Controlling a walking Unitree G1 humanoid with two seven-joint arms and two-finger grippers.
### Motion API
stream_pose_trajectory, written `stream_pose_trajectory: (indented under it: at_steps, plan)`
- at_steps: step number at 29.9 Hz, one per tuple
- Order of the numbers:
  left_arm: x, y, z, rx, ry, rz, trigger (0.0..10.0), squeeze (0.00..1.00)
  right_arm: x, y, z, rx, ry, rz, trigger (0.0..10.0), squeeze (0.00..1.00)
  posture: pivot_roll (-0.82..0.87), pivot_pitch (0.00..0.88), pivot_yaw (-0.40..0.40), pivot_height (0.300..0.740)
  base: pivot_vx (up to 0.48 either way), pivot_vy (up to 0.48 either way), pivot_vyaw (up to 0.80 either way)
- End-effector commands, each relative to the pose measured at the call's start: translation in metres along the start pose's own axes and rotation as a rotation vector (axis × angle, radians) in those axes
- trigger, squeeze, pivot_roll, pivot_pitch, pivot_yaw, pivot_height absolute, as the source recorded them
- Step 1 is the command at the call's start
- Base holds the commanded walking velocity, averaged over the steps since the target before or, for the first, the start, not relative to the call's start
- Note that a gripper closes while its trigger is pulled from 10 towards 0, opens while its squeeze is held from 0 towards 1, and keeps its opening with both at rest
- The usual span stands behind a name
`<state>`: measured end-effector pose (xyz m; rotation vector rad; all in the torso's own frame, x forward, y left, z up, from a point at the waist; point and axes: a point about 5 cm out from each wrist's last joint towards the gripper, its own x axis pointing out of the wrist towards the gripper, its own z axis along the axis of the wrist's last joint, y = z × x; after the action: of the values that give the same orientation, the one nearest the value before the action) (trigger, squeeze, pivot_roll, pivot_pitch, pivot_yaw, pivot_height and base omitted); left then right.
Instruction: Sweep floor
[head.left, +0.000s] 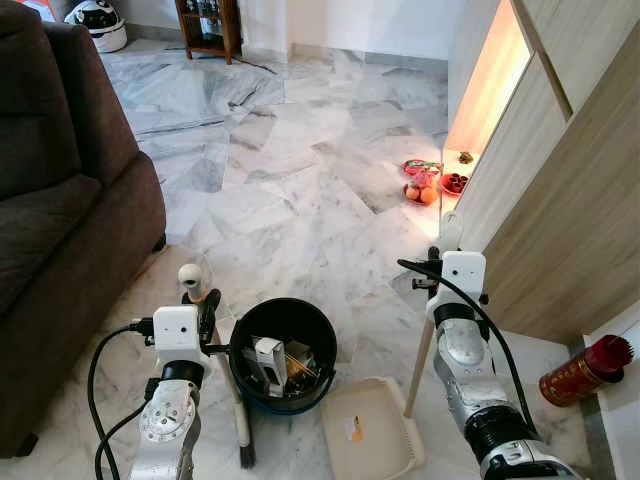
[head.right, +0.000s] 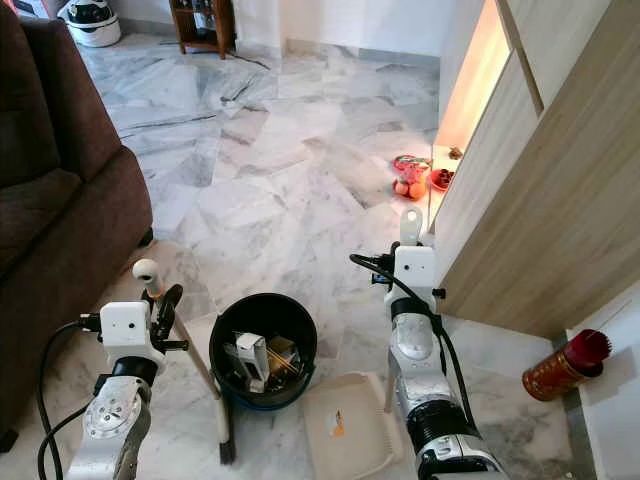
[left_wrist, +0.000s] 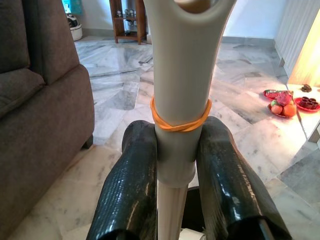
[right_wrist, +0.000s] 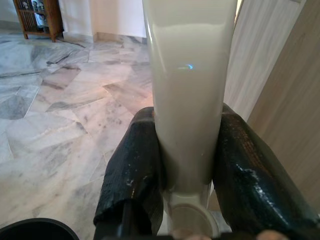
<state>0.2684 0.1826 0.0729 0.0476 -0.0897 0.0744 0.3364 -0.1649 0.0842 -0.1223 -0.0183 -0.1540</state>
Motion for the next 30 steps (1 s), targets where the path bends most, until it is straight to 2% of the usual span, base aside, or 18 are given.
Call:
stream_pose_trajectory:
  at_steps: [1,16,30]
  plan:
    - [-0.0035,-0.0009,-0.0020,-0.007,0.007,-0.004,10.0,0.00,0.0037,-0.0026,0.0061,0.015,-0.031,-0.014,10.0,0.00,0.10,0.091,-0.046,0.740,0.000,0.000,0.00]
    - [-0.0038,-0.0019,-0.0031,0.004,0.009,-0.014,10.0,0.00,0.0035,-0.0031,0.0025,0.012,-0.025,-0.012,10.0,0.00,0.10,0.068,-0.045,0.740,0.000,0.000,0.00]
    - [-0.0040,-0.0029,-0.0025,0.003,0.007,-0.014,10.0,0.00,0.0025,0.0017,0.0022,0.035,-0.031,0.021,10.0,0.00,0.10,0.072,-0.048,0.740,-0.261,0.000,0.00]
